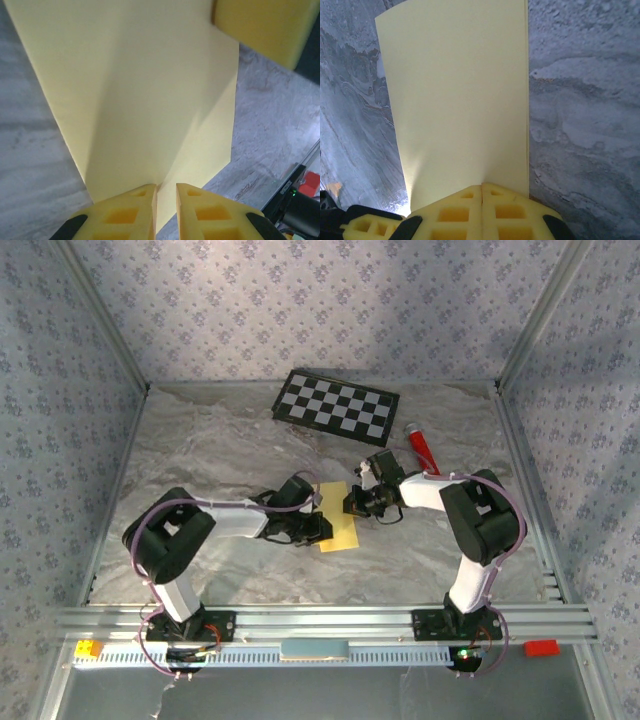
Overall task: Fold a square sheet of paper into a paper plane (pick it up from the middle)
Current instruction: First fold the square sheet of paper in half at the center of the table.
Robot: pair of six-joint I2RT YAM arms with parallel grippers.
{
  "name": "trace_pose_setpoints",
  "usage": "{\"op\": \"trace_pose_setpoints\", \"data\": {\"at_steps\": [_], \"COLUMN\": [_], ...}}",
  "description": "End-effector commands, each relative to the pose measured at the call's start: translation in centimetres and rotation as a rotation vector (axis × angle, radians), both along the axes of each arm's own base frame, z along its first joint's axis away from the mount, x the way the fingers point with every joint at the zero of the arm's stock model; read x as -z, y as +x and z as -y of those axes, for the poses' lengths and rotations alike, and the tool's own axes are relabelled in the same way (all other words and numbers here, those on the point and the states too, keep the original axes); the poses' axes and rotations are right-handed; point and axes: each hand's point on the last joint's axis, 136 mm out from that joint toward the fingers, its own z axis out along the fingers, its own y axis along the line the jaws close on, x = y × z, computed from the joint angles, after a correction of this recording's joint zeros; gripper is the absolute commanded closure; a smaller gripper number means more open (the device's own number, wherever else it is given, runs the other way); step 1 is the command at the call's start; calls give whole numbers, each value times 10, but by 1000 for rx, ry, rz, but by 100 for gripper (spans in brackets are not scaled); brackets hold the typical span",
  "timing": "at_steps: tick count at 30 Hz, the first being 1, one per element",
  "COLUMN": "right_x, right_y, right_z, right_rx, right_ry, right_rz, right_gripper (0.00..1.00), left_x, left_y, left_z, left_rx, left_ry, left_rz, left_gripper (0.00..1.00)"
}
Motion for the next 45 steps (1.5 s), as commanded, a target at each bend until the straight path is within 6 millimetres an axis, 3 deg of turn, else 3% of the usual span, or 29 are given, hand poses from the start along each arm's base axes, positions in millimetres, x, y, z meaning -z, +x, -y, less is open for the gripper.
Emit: {"op": "trace_pose_setpoints", "data": {"at_steps": [1, 8, 15, 23, 29, 33, 39, 45], "right_x": [60, 61, 58, 39, 35, 21, -20, -42], "right_y": [-46, -48, -46, -38, -34, -30, -21, -29], "right_z": [55, 56, 51, 21, -2, -12, -3, 21], "right_rx": [65, 65, 59, 41, 50, 47, 83, 152], "right_ry": [-271, -274, -254, -177, -147, -138, -144, -102], "right_rz": [-198, -201, -196, -159, -162, -127, -13, 20], "right_gripper": [100, 100, 100, 100, 100, 100, 100, 83], "left_x": [-3, 16, 0, -48, -70, -83, -107, -100], "left_y": [-13, -41, -51, -17, 10, 30, 59, 79], "left_z": [1, -16, -25, -40, -61, -71, -69, -40], "left_rx": [40, 72, 75, -62, -165, -224, -244, -179], "left_ry": [-4, 87, 73, 34, 0, -38, -84, -108], "left_rz": [9, -14, 26, 182, 224, 243, 274, 228], "left_gripper": [82, 83, 83, 83, 83, 81, 81, 81]}}
